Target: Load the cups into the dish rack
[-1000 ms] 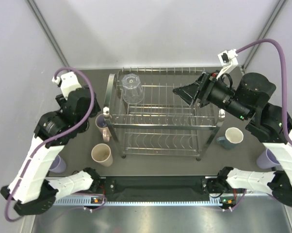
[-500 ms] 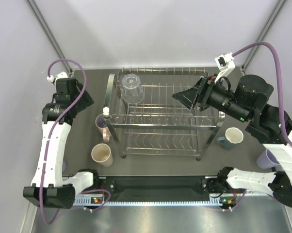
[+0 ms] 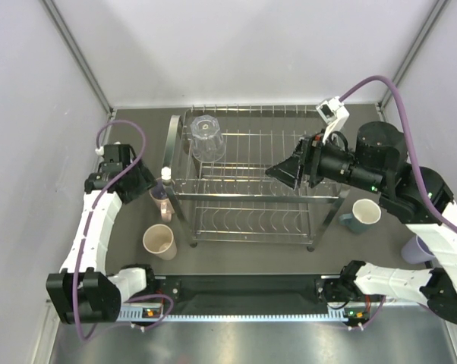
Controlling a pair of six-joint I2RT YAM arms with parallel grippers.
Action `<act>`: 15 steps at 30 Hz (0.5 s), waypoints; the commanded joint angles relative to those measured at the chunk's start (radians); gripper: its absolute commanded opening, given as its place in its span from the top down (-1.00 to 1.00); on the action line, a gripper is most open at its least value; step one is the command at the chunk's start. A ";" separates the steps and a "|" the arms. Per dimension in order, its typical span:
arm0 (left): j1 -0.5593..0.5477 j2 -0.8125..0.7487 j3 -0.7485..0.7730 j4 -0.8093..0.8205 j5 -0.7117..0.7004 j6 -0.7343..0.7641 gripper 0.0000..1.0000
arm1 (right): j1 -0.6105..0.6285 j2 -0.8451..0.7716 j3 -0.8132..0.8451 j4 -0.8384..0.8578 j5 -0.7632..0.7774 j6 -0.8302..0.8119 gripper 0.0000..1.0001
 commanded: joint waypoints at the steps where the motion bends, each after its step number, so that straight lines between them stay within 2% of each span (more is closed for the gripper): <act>1: 0.005 -0.018 -0.044 0.090 0.035 -0.015 -0.35 | 0.013 -0.020 0.001 0.011 -0.024 -0.022 -0.39; 5: 0.005 0.024 -0.087 0.105 0.039 -0.016 -0.25 | 0.013 -0.018 -0.003 0.009 -0.030 -0.011 -0.40; 6: 0.005 0.025 -0.095 0.121 0.041 -0.019 -0.16 | 0.013 -0.018 -0.003 0.009 -0.030 -0.007 -0.40; 15: 0.004 0.097 -0.130 0.181 0.041 -0.018 0.16 | 0.013 -0.035 -0.003 -0.003 -0.024 0.032 -0.39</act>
